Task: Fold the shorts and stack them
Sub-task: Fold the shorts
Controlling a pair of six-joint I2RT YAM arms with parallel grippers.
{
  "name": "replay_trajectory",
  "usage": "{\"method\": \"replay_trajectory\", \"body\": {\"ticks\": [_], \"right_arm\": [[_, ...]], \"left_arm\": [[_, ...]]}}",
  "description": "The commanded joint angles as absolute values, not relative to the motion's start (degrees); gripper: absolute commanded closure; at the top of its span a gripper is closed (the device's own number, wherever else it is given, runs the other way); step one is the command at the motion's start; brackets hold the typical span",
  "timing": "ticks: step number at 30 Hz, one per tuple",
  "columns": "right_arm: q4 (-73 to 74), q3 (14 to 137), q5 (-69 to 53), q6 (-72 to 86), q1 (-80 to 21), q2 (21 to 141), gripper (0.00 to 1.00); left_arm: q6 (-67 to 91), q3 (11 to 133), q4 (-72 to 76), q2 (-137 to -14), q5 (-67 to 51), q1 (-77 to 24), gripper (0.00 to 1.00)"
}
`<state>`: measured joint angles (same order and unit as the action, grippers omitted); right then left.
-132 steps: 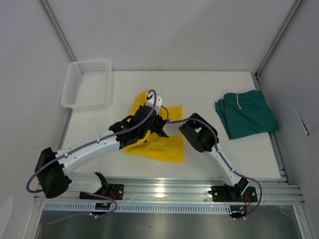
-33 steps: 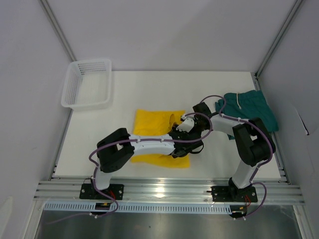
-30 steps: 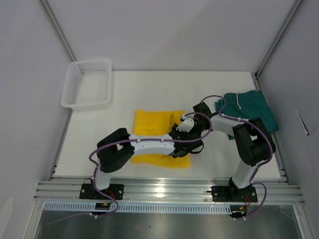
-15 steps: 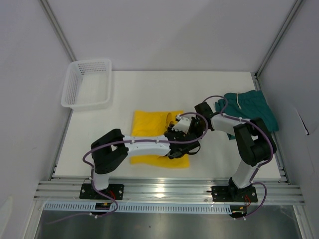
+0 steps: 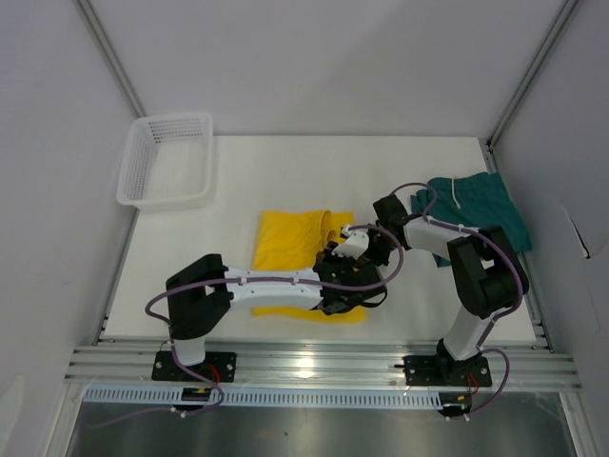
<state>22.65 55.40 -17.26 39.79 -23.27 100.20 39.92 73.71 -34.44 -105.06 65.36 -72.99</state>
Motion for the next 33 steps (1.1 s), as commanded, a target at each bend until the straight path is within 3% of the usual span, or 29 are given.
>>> {"method": "replay_trajectory", "body": {"ticks": [1, 10, 16, 17, 19, 20, 23, 26, 30, 33], "right_arm": [[24.70, 56.25, -15.38, 38.32, -23.12, 100.28, 0.90], [25.31, 56.69, -15.21, 37.88, -22.94, 100.72, 0.90], [26.45, 56.25, -15.55, 36.74, -20.83, 98.97, 0.88], [26.63, 56.25, -15.56, 36.56, -20.40, 98.44, 0.87], [27.07, 56.34, -15.82, 36.30, -19.25, 97.22, 0.78], [27.33, 56.60, -15.82, 36.04, -18.81, 96.77, 0.75], [29.00, 57.65, -15.21, 35.16, -17.58, 95.54, 0.69], [30.32, 58.01, -14.68, 34.37, -15.74, 93.96, 0.64], [30.76, 57.40, -14.86, 33.66, -12.92, 91.15, 0.58], [30.15, 56.61, -16.51, 32.88, -11.43, 88.87, 0.46]], "left_arm": [[39.11, 76.64, -31.73, -102.57, 67.86, -74.09, 1.00], [37.35, 79.19, -29.01, -108.80, 65.74, -74.36, 1.00], [36.04, 77.26, -23.56, -109.60, 61.44, -73.65, 0.89], [36.04, 77.08, -23.21, -109.60, 60.91, -73.39, 0.85], [36.30, 76.82, -22.42, -109.60, 59.94, -73.04, 0.68], [36.39, 76.82, -22.33, -109.08, 59.68, -72.69, 0.40], [36.91, 74.90, -21.27, -107.15, 59.15, -72.51, 0.06], [35.69, 70.08, -16.64, -101.71, 56.43, -71.90, 0.01], [32.88, 63.04, -9.51, -92.39, 53.18, -71.81, 0.01], [31.38, 58.03, -6.25, -84.48, 49.23, -71.19, 0.01]]}}
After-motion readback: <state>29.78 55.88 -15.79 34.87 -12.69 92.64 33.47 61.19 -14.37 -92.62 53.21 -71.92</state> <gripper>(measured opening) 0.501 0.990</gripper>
